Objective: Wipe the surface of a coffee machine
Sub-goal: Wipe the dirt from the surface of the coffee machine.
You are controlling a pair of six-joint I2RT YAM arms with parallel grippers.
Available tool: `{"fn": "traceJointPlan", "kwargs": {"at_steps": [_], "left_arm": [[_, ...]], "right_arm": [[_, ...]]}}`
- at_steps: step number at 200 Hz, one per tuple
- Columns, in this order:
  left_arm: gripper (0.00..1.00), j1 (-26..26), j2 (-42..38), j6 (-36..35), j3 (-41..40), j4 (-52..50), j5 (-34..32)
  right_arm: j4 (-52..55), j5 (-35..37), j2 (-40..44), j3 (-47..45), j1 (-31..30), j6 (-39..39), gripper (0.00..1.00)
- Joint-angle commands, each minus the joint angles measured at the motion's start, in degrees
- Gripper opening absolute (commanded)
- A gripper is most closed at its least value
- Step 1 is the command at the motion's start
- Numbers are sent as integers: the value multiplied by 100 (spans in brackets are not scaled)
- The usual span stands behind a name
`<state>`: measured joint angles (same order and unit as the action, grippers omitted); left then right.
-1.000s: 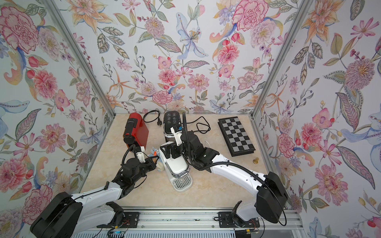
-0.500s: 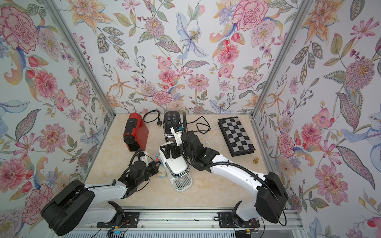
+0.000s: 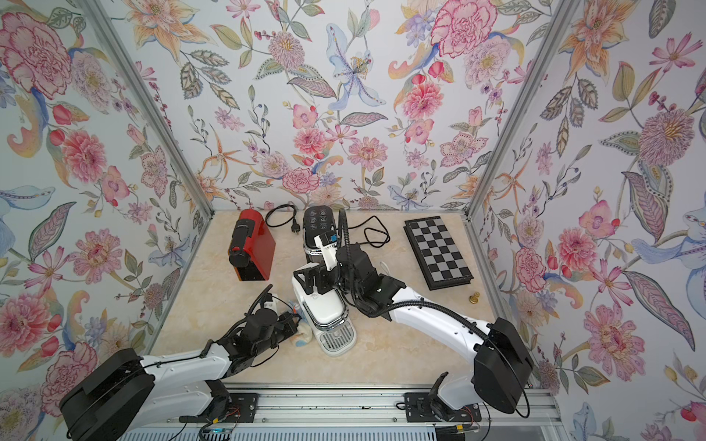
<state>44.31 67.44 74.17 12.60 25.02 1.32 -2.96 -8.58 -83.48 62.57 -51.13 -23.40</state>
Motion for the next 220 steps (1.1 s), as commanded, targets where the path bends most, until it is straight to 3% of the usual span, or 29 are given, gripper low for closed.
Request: {"fn": "traceJointPlan", "kwargs": {"at_steps": [1, 33, 74, 220], "left_arm": [[0, 486, -76, 163, 273, 833, 1439], [0, 639, -87, 215, 436, 878, 1510], [0, 631, -642, -203, 976, 122, 1217], [0, 253, -1906, -1117, 2380, -942, 809]], "right_arm": [[1431, -787, -786, -614, -257, -47, 99], [1404, -820, -796, -680, -213, -20, 99], [1382, -898, -837, -736, -99, 36, 100], [1351, -1191, -1143, -975, 295, 272, 100]]}}
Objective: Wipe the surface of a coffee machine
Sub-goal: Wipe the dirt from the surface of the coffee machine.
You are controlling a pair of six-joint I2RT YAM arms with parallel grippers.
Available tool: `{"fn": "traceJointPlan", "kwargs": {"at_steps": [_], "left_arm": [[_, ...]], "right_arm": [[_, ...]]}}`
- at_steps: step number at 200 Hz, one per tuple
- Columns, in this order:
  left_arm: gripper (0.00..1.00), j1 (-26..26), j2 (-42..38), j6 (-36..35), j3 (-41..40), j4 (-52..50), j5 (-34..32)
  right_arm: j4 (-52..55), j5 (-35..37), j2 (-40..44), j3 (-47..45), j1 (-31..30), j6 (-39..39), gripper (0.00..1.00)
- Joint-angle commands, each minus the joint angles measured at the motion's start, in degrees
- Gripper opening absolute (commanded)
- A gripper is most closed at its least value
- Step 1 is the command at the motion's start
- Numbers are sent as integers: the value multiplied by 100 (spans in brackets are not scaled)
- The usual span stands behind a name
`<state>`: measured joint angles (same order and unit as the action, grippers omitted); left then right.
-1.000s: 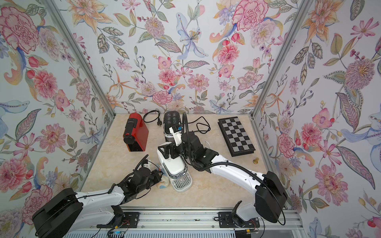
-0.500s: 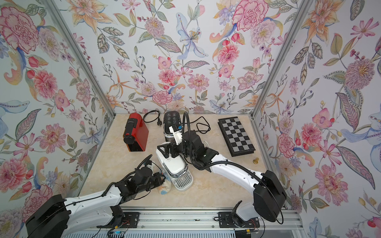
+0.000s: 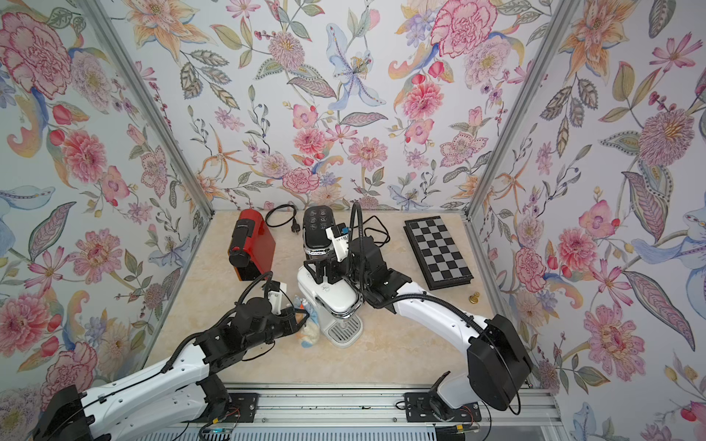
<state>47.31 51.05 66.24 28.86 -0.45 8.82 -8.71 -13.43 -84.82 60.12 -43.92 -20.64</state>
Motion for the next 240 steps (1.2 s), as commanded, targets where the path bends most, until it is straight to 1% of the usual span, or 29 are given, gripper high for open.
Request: {"fn": "traceJointPlan", "kwargs": {"at_steps": [1, 35, 57, 81, 94, 124, 144, 164, 189, 240], "left_arm": [[0, -46, -273, -327, 766, 1598, 54], [0, -119, -393, -556, 1065, 1323, -15], [0, -403, -473, -714, 1179, 1104, 62], [0, -981, -723, -845, 1162, 848, 214], [0, -1340, -881, -970, 1244, 592, 334], [0, -2168, -1063, -1609, 1901, -734, 124], [0, -2746, -1028, -1852, 2190, -1239, 215], [0, -3141, -959, -1941, 2238, -1261, 451], [0, -3456, -872, -1971, 2161, -1074, 766], [0, -3613, -596, -1921, 1625, -350, 1094]], "right_arm": [[1926, -705, -1014, -730, -430, -2, 100], [1926, -799, -1124, -684, -430, 56, 100], [1928, -804, -1146, -667, -426, 53, 100], [1943, -766, -1089, -707, -417, 66, 100], [2045, -595, -1002, -712, -406, 120, 100], [2741, -168, -880, -482, -427, 489, 100], [3070, 17, -839, -418, -469, 663, 100], [3485, 359, -893, -209, -569, 912, 100], [4065, 740, -1044, 164, -721, 1295, 100], [4673, 206, -1145, 459, -760, 1865, 100]]}}
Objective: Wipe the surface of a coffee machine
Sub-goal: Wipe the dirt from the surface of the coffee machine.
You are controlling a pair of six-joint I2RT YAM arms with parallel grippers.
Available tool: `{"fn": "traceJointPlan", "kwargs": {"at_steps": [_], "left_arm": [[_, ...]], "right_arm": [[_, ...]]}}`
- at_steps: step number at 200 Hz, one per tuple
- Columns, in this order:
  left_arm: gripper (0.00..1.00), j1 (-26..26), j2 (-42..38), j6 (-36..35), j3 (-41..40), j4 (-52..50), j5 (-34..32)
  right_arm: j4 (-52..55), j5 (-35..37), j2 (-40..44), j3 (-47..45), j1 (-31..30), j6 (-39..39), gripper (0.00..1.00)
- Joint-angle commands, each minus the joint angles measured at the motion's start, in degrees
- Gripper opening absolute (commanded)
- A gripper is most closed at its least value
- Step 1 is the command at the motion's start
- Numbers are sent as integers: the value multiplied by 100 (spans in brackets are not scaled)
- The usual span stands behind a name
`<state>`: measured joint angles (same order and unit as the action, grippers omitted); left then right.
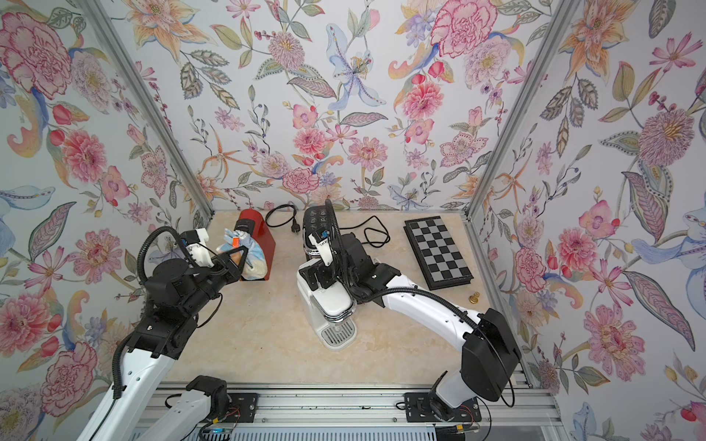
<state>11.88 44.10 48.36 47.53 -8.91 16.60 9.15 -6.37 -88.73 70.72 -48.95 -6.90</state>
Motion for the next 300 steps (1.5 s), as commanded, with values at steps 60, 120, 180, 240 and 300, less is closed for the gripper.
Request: {"fn": "traceJointPlan", "kwargs": {"at_steps": [60, 120, 180, 240, 300], "left_arm": [[0, -62, 921, -307, -896, 1816, 889], [0, 355, 1360, -504, -1062, 2021, 783], [0, 475, 975, -455, -1497, 1665, 314], [0, 837, 1234, -337, -1846, 2277, 526], [0, 925, 1605, -389, -2030, 2901, 860]], "right_arm": [[3066, -1271, -867, -689, -368, 765, 100], [3128, -1501, -863, -721, -635, 1192, 100], [3139, -1230, -722, -1013, -894, 1955, 100], [2778, -1039, 112, -802, -145, 1299, 100], [2664, -1406, 1191, -933, 474, 414, 100]]}}
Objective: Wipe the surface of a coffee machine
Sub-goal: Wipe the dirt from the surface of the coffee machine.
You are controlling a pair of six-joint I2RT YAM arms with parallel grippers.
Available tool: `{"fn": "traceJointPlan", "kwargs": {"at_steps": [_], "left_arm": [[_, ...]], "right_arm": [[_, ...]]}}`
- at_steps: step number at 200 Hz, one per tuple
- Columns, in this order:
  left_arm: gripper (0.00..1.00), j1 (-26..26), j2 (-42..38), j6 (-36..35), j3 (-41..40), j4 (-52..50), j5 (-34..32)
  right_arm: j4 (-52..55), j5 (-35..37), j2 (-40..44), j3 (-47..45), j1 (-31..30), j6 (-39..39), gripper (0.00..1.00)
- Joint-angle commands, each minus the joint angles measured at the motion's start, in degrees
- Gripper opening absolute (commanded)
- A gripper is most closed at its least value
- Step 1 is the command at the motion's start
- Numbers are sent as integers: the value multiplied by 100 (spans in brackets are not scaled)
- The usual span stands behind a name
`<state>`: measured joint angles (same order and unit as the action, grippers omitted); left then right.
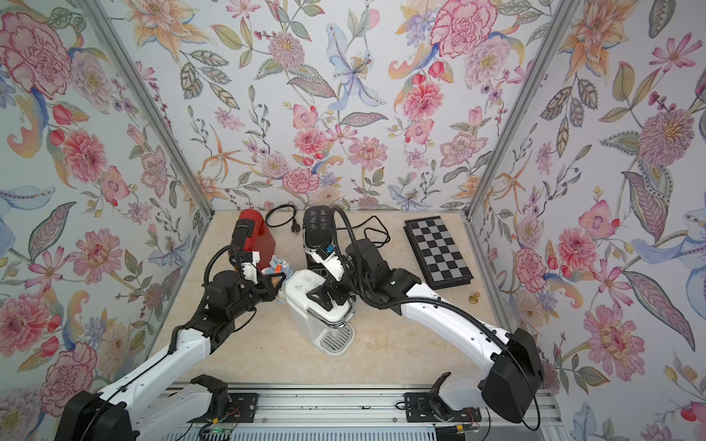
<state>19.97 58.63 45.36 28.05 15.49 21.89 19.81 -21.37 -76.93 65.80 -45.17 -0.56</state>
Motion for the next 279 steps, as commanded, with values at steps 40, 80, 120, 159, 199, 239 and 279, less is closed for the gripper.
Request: {"fn": "traceJointPlan", "kwargs": {"at_steps": [40, 80, 120, 159, 199, 239, 279], "left_arm": [[0, 541, 322, -412, 77, 360, 428], [0, 1033, 84, -167, -37, 397, 246], [0, 1679, -201, 181, -179, 551, 56], [0, 2214, -291, 473, -160, 552, -183], [0, 2302, -453, 343, -139, 252, -560], [0, 1880, -414, -74, 158, -150, -397], [0, 1765, -154, -55, 166, 138, -68]], "right_arm": [[1596, -377, -42, -458, 16, -282, 100], [1605, -814, -462, -153, 123, -6, 100], [1632, -1464, -744, -51, 398, 322, 100], [1644, -1700, -868, -66, 542, 459, 100], [1649, -1373, -632, -111, 663, 361, 100], [2144, -238, -218, -113, 278, 354, 100], [2338, -197, -384, -184, -9, 313, 100]]}}
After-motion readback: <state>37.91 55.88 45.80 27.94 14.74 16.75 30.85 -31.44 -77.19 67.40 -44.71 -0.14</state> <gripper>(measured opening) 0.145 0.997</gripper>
